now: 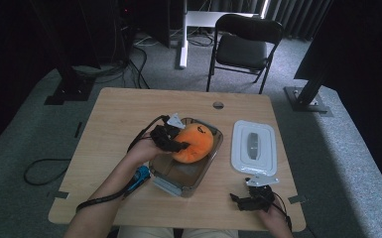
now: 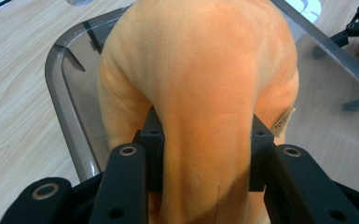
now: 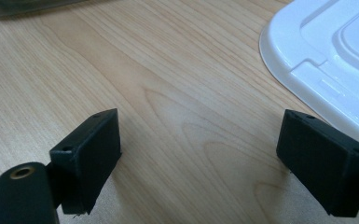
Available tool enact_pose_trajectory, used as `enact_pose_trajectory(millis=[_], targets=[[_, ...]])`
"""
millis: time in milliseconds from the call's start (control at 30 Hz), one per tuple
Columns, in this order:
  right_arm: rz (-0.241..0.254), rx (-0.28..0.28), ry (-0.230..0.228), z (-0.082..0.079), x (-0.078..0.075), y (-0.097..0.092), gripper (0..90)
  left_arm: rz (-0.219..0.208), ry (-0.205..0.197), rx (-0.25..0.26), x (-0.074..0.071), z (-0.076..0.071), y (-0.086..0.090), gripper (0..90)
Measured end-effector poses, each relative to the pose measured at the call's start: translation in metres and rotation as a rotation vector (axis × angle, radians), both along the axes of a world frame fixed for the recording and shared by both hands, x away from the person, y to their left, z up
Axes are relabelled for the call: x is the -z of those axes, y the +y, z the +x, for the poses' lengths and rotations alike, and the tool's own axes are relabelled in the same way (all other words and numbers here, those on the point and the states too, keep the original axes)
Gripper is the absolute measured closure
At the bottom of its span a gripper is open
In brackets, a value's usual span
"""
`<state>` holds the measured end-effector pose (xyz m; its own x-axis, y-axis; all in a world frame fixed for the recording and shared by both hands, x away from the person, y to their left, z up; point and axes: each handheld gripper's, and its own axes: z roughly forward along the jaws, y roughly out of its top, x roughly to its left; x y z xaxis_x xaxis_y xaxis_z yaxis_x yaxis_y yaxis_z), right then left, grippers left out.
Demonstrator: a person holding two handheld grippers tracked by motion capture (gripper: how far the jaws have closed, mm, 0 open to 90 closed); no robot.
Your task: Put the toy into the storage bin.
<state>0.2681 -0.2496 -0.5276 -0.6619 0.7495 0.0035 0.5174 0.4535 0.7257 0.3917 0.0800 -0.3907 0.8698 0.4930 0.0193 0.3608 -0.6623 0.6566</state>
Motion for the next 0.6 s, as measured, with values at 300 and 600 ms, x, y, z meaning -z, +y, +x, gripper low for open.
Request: enact_pose_trajectory(millis=[300, 600], targets=[[0.0, 0.0, 0.0, 0.0, 0.0, 0.0, 13.1, 0.034, 0.011, 0.004, 0.0061, 0.001, -0.0036, 62.5], [0.0, 0.0, 0.0, 0.0, 0.0, 0.0, 13.2, 0.059, 0.024, 0.003, 0.0061, 0.0025, -0.0074, 60.2]])
